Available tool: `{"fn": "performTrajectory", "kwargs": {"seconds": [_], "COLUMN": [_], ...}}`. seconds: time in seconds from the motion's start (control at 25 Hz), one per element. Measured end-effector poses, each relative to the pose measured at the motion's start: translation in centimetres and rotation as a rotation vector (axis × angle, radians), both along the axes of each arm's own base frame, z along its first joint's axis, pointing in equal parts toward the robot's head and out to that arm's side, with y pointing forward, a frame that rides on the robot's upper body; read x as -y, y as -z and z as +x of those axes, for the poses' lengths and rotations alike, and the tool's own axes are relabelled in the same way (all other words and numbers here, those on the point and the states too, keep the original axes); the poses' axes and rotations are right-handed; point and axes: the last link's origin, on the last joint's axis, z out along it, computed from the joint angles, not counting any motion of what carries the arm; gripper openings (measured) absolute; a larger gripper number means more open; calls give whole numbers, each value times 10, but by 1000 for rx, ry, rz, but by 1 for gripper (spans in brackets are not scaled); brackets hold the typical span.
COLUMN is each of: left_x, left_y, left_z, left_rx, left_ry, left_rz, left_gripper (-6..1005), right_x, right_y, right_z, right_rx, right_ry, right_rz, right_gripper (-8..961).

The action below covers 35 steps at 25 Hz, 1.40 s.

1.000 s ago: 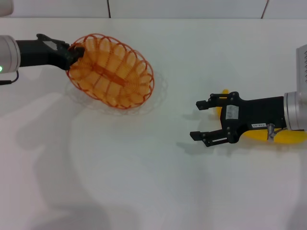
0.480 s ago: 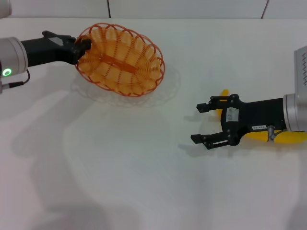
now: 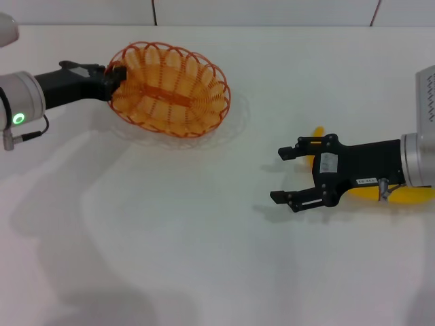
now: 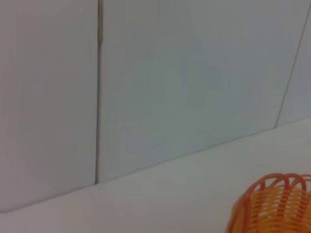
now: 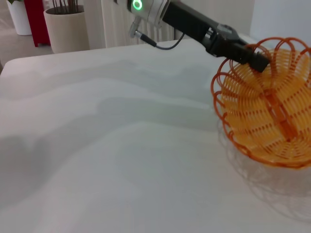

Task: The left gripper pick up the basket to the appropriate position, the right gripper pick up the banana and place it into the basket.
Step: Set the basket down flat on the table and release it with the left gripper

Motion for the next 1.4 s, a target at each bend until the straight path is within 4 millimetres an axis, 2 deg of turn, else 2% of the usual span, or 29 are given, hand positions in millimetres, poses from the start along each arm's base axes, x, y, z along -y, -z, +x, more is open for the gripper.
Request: {"fn": "performTrajectory", "kwargs": {"seconds": [0.64, 1.04, 1.4], "left_x": [11, 13, 13], "left_y": [16, 18, 20], "left_z": [-19, -34, -34], "left_rx": [31, -13, -35], "left_ry": [-79, -139, -124], "left_rz": [8, 29, 29], "left_gripper": [80, 79, 79], "right_x": [-3, -5, -5], "right_y": [11, 11, 11], "right_z": [-3, -3, -3], "right_rx": [27, 23, 24], "right_ry": [-8, -5, -7], "right_rz": [-18, -7, -8], "right_gripper": [863, 862, 863]}}
